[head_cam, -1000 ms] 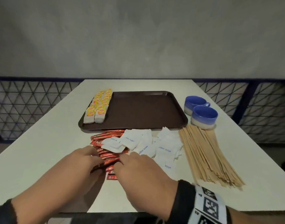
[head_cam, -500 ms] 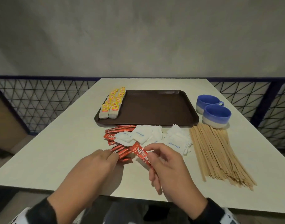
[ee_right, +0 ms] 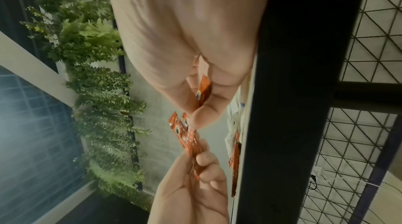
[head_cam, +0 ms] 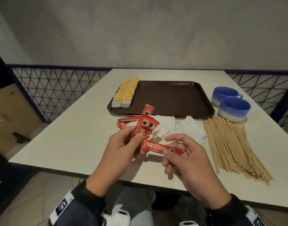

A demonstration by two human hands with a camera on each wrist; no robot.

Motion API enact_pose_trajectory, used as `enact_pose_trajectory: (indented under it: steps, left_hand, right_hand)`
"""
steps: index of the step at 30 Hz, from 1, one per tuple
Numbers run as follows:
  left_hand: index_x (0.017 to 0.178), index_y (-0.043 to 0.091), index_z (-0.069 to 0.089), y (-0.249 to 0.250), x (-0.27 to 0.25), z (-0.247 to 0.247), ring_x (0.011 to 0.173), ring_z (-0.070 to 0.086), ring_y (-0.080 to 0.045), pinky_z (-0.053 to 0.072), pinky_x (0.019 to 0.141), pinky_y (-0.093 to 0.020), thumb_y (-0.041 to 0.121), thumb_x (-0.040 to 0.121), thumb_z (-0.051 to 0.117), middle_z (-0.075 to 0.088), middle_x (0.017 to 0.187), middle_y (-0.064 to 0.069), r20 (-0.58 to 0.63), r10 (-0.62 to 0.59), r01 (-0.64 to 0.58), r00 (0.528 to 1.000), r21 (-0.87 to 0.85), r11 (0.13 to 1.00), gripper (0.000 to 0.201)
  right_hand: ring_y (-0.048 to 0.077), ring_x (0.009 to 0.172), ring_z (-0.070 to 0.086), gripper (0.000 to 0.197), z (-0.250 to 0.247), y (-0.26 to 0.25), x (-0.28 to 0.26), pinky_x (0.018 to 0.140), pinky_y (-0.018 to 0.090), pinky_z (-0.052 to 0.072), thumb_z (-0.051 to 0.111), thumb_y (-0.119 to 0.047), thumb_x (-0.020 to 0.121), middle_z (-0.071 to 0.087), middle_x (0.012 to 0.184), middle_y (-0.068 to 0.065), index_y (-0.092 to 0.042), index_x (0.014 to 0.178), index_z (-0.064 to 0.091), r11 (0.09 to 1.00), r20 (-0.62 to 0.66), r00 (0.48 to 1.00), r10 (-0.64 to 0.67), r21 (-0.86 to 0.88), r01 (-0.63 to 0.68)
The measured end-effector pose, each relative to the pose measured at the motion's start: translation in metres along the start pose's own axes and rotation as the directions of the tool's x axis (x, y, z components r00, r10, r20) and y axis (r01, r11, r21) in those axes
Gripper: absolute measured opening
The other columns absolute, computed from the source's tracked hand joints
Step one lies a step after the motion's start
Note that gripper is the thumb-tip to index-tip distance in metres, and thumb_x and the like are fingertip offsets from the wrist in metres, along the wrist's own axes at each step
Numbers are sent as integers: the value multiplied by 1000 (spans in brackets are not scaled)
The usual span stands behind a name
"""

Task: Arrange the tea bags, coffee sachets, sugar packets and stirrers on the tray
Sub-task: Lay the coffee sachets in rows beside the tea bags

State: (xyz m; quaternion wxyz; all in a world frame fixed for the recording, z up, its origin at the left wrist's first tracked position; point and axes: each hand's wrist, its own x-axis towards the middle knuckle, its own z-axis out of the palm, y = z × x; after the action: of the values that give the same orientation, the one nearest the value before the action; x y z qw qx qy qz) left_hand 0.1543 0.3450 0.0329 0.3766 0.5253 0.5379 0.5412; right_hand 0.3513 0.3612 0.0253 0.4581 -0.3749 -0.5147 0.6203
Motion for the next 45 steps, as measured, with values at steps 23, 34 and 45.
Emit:
enact_pose_trajectory:
  steps: [23, 34, 45]
  left_hand:
    - [99, 28, 84, -4, -5, 2, 79, 69, -4, 55, 70, -24, 30, 86, 77, 79, 90, 9, 163, 20, -19, 986, -6, 1000, 15]
    - [91, 19, 82, -6, -3, -2, 60, 63, -21, 56, 59, -34, 34, 85, 74, 74, 75, -12, 175, -76, 107, 982, -176, 979, 18]
    - [90, 16, 82, -5, -2, -6, 64, 58, -21, 54, 57, -32, 19, 82, 75, 68, 73, -15, 173, -82, 134, 982, -313, 940, 12]
  right_hand:
    - [23, 52, 53, 9, 5, 4, 2, 47, 29, 44, 69, -24, 95, 66, 73, 12, -27, 103, 70, 993, 5, 999, -53, -106, 53]
    - [20, 50, 57, 12, 9, 4, 1, 46, 30, 50, 76, -23, 89, 68, 67, 14, -21, 97, 68, 973, -38, 998, -53, -226, 43]
    - [28, 53, 54, 15, 10, 8, 2, 48, 32, 47, 68, -17, 95, 66, 72, 15, -26, 102, 76, 985, -100, 989, -113, -142, 98]
